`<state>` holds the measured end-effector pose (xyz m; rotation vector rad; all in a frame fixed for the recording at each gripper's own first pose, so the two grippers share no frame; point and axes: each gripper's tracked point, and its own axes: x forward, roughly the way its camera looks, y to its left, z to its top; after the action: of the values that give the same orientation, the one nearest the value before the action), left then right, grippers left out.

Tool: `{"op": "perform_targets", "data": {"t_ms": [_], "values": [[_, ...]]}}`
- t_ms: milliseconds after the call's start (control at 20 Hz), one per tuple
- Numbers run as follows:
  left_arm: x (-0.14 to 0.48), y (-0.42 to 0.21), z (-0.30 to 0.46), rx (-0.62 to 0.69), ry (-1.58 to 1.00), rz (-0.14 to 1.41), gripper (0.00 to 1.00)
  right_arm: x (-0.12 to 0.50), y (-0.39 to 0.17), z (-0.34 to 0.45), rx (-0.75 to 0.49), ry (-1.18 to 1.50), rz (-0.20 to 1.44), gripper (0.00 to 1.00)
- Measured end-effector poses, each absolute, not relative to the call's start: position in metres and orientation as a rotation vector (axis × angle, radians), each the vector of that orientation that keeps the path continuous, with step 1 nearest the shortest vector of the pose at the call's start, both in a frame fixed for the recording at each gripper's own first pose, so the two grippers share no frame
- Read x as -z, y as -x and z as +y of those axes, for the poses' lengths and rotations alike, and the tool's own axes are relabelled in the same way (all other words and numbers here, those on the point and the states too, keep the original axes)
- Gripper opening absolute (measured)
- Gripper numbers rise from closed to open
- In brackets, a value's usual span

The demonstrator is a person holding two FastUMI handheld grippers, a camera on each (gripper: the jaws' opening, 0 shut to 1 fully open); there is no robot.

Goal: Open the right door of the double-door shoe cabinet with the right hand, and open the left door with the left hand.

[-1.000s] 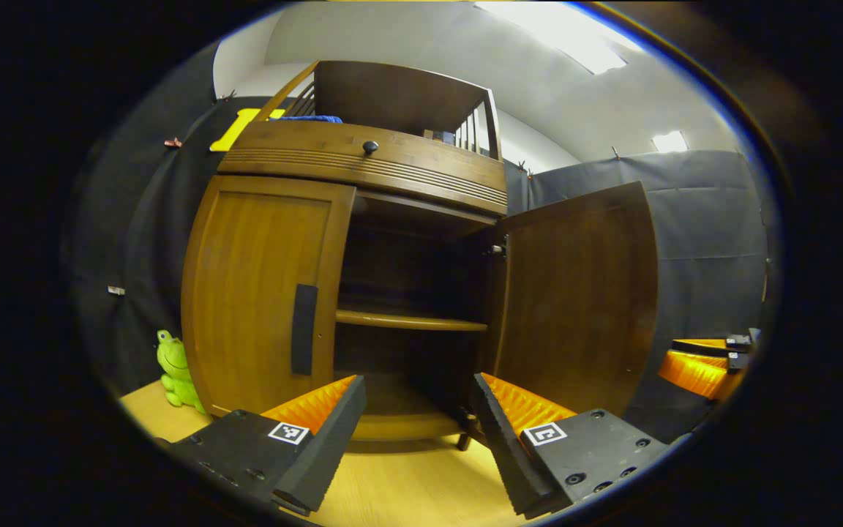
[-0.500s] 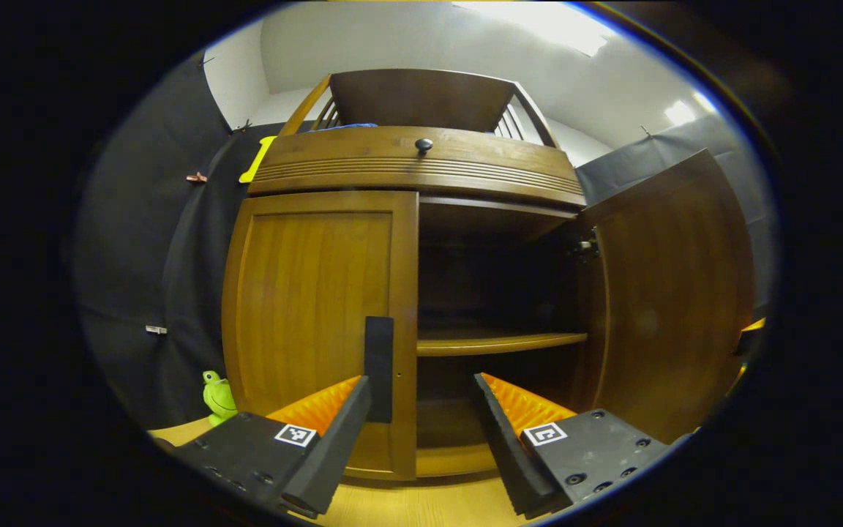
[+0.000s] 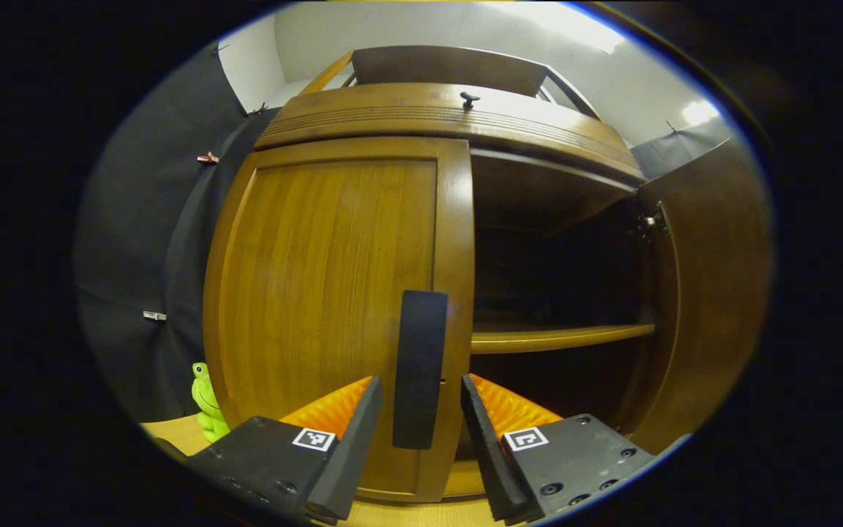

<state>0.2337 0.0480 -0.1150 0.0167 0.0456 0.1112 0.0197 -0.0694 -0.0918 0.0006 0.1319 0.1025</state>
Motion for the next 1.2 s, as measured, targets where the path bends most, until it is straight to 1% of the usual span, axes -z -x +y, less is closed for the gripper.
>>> {"op": "perform_targets", "data": {"t_ms": [100, 150, 250, 300, 600, 1050, 1200], "values": [[0.122, -0.242, 0.052, -0.112, -0.006, 0.056, 0.59, 0.096, -0.027, -0.07, -0.104, -0.008, 0.14, 0.93], [0.125, -0.246, 0.05, -0.091, 0.009, 0.062, 0.49, 0.1, -0.029, -0.071, -0.101, -0.01, 0.145, 0.93], [0.124, -0.244, 0.05, -0.087, -0.02, 0.051, 0.38, 0.102, -0.032, -0.072, -0.095, -0.01, 0.151, 0.93], [0.123, -0.243, 0.05, -0.087, -0.034, 0.05, 0.35, 0.103, -0.034, -0.072, -0.093, -0.009, 0.154, 0.93], [0.119, -0.223, 0.051, -0.051, 0.017, 0.09, 0.31, 0.111, -0.044, -0.063, -0.109, -0.008, 0.177, 0.93], [0.107, -0.166, 0.059, -0.015, 0.019, 0.095, 0.31, 0.107, -0.024, -0.029, -0.14, -0.022, 0.193, 0.93], [0.103, -0.144, 0.068, -0.009, 0.017, 0.097, 0.31, 0.103, -0.024, -0.009, -0.171, -0.017, 0.187, 0.93]]}}
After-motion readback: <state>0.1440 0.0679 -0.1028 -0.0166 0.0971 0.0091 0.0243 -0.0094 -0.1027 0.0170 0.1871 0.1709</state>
